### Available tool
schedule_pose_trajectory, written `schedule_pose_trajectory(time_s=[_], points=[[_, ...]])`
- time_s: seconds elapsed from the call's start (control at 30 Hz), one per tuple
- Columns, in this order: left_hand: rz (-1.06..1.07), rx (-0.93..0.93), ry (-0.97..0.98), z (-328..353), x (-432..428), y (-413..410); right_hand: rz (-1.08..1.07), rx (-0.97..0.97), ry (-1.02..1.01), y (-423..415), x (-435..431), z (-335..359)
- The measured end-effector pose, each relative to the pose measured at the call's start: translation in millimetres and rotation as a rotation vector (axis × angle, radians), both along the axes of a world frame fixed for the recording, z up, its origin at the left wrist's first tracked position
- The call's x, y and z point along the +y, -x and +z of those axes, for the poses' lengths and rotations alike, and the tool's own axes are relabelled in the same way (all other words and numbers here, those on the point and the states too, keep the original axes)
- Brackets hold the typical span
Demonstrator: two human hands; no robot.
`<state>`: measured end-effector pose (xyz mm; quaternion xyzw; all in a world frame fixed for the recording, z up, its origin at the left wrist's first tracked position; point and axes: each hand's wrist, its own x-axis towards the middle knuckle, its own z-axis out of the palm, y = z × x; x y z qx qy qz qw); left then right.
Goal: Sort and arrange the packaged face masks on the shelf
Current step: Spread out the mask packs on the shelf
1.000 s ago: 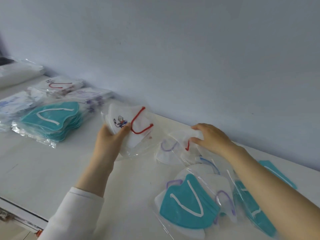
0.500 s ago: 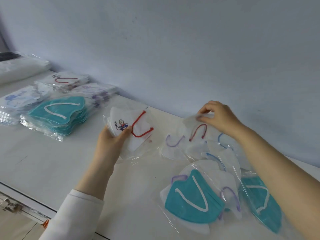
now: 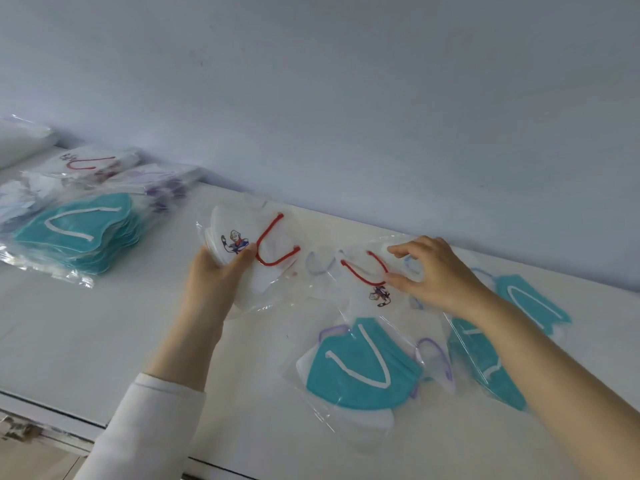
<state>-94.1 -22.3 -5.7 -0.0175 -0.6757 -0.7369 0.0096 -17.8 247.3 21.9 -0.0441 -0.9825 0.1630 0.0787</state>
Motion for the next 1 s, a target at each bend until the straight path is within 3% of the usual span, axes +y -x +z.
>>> schedule_pose_trajectory(time_s=[0.07, 0.13, 0.33, 0.4, 0.5, 0.57, 0.73, 0.9, 1.0], points=[[-0.025, 0.002, 0.013, -2, 1, -2, -0.149, -0.271, -0.081, 8, -6, -8], [-0.047, 0.004, 0.008, -3, 1, -5, -0.196, -0.357, -0.034, 14, -13, -15], [-0.035, 0.020, -0.017, -6, -9, -15, -0.276, 0.127, 0.443, 9, 2, -1], [-0.035, 0.019, -0.036, -3, -4, -19, -0.310, 0.248, 0.708, -3, 6, 13], [-0.069, 0.020, -0.029, 3, 14, -29, -0.347, 0.356, 1.208, -26, -7, 29], [-0.130, 0.044, -0.026, 10, 32, -40, -0.346, 0.346, 1.361, -36, -23, 24], [-0.296, 0.124, -0.100, 20, 72, -72, -0.502, 0.314, 1.296, -59, -52, -7], [-0.424, 0.190, 0.007, 17, 95, -90, -0.568, 0.315, 1.183, -92, -56, -22], [-0.515, 0.219, 0.076, 19, 100, -92, -0.532, 0.471, 1.001, -113, -35, -19]])
